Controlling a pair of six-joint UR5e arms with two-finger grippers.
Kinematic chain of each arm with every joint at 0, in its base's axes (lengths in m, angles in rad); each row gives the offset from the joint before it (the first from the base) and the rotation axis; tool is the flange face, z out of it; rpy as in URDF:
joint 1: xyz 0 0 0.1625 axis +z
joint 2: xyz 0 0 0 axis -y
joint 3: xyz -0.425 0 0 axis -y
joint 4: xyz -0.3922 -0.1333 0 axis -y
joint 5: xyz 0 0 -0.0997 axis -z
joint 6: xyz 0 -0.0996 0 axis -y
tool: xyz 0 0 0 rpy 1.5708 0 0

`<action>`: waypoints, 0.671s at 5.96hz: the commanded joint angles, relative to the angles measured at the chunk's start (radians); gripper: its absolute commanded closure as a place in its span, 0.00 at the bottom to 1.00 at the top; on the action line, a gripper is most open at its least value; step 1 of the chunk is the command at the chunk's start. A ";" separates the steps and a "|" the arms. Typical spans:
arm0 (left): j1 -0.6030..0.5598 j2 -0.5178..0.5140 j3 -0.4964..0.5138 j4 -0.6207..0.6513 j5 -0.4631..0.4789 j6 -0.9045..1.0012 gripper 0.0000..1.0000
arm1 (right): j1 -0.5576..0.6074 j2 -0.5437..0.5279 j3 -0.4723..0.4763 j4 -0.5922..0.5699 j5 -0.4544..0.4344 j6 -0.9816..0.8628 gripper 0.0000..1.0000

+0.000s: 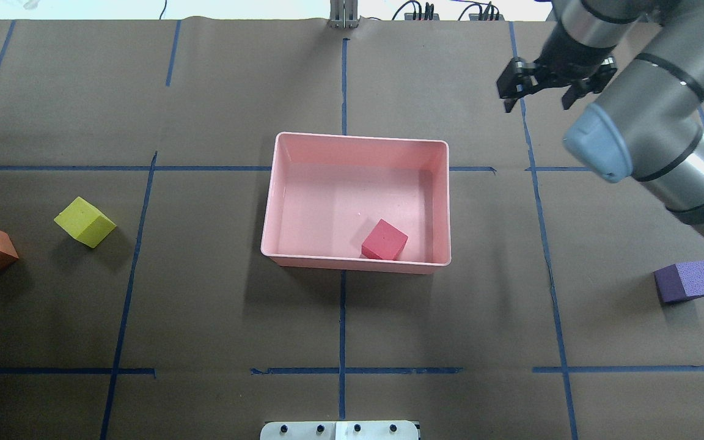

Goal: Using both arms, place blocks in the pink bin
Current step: 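Raise the right gripper from the bin while the left gripper reaches for the yellow cube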

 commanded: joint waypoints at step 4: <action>0.386 -0.035 0.042 -0.264 0.184 -0.327 0.00 | 0.408 -0.365 0.004 0.013 0.138 -0.807 0.00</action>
